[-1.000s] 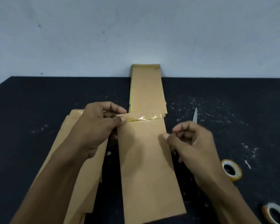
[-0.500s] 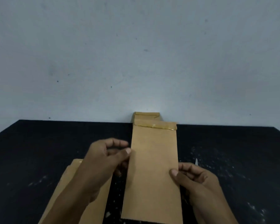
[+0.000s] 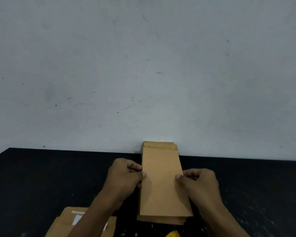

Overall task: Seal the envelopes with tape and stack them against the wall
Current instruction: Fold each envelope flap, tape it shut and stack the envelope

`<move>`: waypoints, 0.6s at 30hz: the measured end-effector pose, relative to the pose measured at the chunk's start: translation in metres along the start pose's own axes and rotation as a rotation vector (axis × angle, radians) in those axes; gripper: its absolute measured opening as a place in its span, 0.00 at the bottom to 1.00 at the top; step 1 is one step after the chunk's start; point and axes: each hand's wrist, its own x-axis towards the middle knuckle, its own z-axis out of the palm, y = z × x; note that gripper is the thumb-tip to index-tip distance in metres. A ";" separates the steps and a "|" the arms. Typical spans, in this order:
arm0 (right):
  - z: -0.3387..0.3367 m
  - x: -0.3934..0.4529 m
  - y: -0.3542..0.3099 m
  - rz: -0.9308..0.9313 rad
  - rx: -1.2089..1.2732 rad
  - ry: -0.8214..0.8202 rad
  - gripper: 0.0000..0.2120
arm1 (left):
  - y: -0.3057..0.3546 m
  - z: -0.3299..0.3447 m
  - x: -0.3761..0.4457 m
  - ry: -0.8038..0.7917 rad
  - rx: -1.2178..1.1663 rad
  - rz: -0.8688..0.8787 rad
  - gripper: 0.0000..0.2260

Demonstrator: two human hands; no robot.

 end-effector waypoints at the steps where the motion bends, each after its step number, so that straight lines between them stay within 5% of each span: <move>1: 0.005 0.010 0.001 -0.016 -0.045 0.013 0.03 | 0.000 0.002 0.010 0.002 0.018 0.002 0.04; 8: 0.031 0.054 0.016 -0.060 -0.313 0.086 0.05 | -0.014 0.020 0.058 0.015 0.121 -0.007 0.04; 18: 0.026 0.041 0.019 -0.162 -0.302 0.094 0.10 | -0.020 0.013 0.047 0.010 0.195 0.031 0.04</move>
